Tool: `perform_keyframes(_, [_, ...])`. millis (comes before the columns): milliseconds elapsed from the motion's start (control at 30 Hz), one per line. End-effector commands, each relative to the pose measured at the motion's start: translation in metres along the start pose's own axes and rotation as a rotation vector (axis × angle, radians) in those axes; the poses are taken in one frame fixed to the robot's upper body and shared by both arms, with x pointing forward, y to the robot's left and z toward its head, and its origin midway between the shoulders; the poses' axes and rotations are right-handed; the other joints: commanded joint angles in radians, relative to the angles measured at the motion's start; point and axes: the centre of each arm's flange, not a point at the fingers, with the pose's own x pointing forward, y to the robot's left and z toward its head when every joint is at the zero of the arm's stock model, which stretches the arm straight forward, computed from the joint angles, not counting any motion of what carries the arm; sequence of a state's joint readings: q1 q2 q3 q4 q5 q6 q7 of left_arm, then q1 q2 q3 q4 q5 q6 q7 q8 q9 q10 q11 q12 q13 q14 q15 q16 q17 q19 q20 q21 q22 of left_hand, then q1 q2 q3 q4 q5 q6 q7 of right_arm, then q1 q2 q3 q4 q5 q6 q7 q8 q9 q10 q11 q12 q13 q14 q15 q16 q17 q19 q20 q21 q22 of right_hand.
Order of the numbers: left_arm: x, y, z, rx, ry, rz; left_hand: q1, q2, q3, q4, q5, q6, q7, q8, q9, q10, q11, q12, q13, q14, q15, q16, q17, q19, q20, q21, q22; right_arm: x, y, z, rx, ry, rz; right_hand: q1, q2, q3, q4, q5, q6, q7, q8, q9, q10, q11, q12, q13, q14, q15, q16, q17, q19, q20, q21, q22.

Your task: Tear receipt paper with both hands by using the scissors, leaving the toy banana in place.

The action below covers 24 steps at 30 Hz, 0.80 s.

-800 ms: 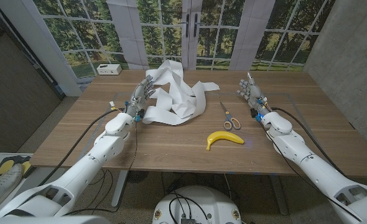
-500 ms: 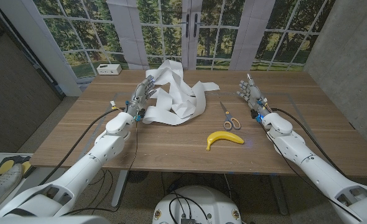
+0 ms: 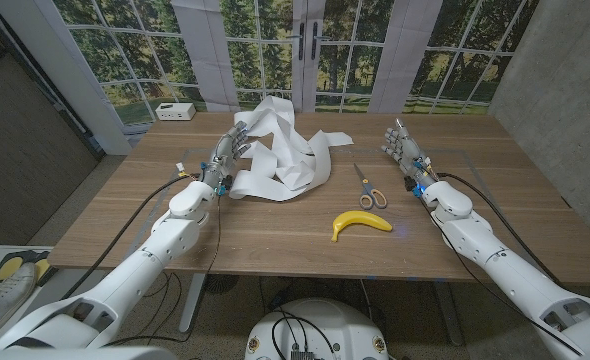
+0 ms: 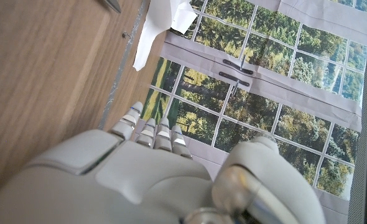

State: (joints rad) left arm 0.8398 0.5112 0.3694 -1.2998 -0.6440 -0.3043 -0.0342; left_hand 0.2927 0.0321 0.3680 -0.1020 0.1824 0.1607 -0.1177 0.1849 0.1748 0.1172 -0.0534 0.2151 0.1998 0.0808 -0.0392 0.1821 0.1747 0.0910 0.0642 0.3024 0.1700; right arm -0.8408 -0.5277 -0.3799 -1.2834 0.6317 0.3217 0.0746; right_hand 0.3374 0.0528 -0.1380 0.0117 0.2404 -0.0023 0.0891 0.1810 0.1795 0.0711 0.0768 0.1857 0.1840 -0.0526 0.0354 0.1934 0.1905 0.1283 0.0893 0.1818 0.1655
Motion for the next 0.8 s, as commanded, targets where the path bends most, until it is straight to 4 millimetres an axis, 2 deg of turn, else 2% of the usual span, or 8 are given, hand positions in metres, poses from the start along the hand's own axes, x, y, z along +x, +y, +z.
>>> perform_keyframes(33, [-0.005, 0.002, 0.007, -0.003, -0.043, 0.004, 0.01, 0.008, 0.006, -0.003, 0.004, 0.009, 0.004, 0.004, 0.006, 0.001, 0.0, 0.003, 0.002, 0.007, -0.01, 0.004, 0.002, 0.011, -0.002, -0.003, 0.004, -0.001, 0.004, 0.007, -0.06, 0.01, 0.028, 0.017, 0.002, -0.001, -0.012, -0.001, -0.011, 0.002, -0.002, 0.004, -0.015, 0.001, -0.002, 0.002, -0.009, 0.001, -0.004, 0.001, -0.009, -0.001, -0.004, 0.003])
perform_keyframes(233, [-0.01, 0.0, 0.011, 0.052, -0.052, -0.032, 0.012, 0.011, 0.008, -0.005, 0.003, 0.01, 0.004, 0.004, 0.006, 0.002, 0.001, 0.003, 0.002, 0.007, -0.01, 0.003, 0.002, 0.01, -0.002, -0.006, 0.004, -0.004, 0.006, 0.011, -0.099, 0.011, 0.018, 0.029, 0.003, 0.003, -0.019, -0.003, -0.024, -0.007, -0.002, 0.004, -0.025, -0.006, -0.002, 0.002, -0.021, -0.012, -0.007, 0.0, -0.019, 0.005, -0.004, 0.003])
perform_keyframes(500, [-0.018, 0.001, 0.007, 0.059, -0.046, -0.024, 0.014, 0.012, 0.009, -0.008, 0.003, 0.01, 0.004, 0.004, 0.006, 0.002, 0.003, 0.003, 0.002, 0.005, -0.011, 0.003, 0.001, 0.011, -0.002, -0.01, 0.004, -0.015, 0.01, 0.011, -0.129, 0.016, 0.005, 0.038, 0.005, 0.006, -0.025, -0.005, -0.032, -0.012, -0.001, 0.004, -0.03, -0.013, -0.001, 0.003, -0.028, -0.025, -0.007, 0.0, -0.025, 0.008, -0.004, 0.003])
perform_keyframes(600, [-0.019, 0.004, 0.008, 0.079, -0.043, -0.025, 0.014, 0.012, 0.009, -0.009, 0.002, 0.011, 0.003, 0.004, 0.006, 0.002, 0.001, 0.003, 0.001, 0.006, -0.011, 0.003, 0.001, 0.012, -0.003, -0.011, 0.004, -0.016, 0.009, 0.01, -0.15, 0.032, 0.019, 0.046, 0.006, 0.008, -0.029, -0.006, -0.049, -0.021, -0.004, 0.004, -0.039, -0.016, -0.002, 0.003, -0.04, -0.031, -0.01, -0.001, -0.028, 0.008, -0.003, 0.003])
perform_keyframes(633, [-0.019, 0.005, 0.009, 0.079, -0.044, -0.018, 0.013, 0.011, 0.009, -0.009, 0.002, 0.009, 0.003, 0.003, 0.005, 0.002, 0.002, 0.002, 0.001, 0.006, -0.011, 0.003, 0.001, 0.012, -0.003, -0.012, 0.004, -0.016, 0.008, 0.01, -0.159, 0.035, 0.023, 0.053, 0.007, 0.01, -0.034, -0.007, -0.061, -0.024, -0.004, 0.005, -0.058, -0.024, -0.006, 0.004, -0.051, -0.035, -0.011, -0.001, -0.036, 0.009, -0.003, 0.003])
perform_keyframes(800, [-0.019, 0.006, 0.012, 0.07, -0.04, 0.001, 0.012, 0.01, 0.008, -0.01, 0.002, 0.004, -0.001, 0.001, 0.005, 0.002, 0.001, 0.002, 0.001, 0.006, -0.013, 0.003, 0.002, 0.017, -0.003, -0.013, 0.004, -0.016, 0.005, 0.018, -0.188, 0.038, 0.017, 0.058, 0.008, 0.012, -0.038, -0.008, -0.068, -0.03, -0.003, 0.005, -0.064, -0.027, -0.005, 0.004, -0.055, -0.046, -0.01, -0.001, -0.044, 0.007, -0.004, 0.003])
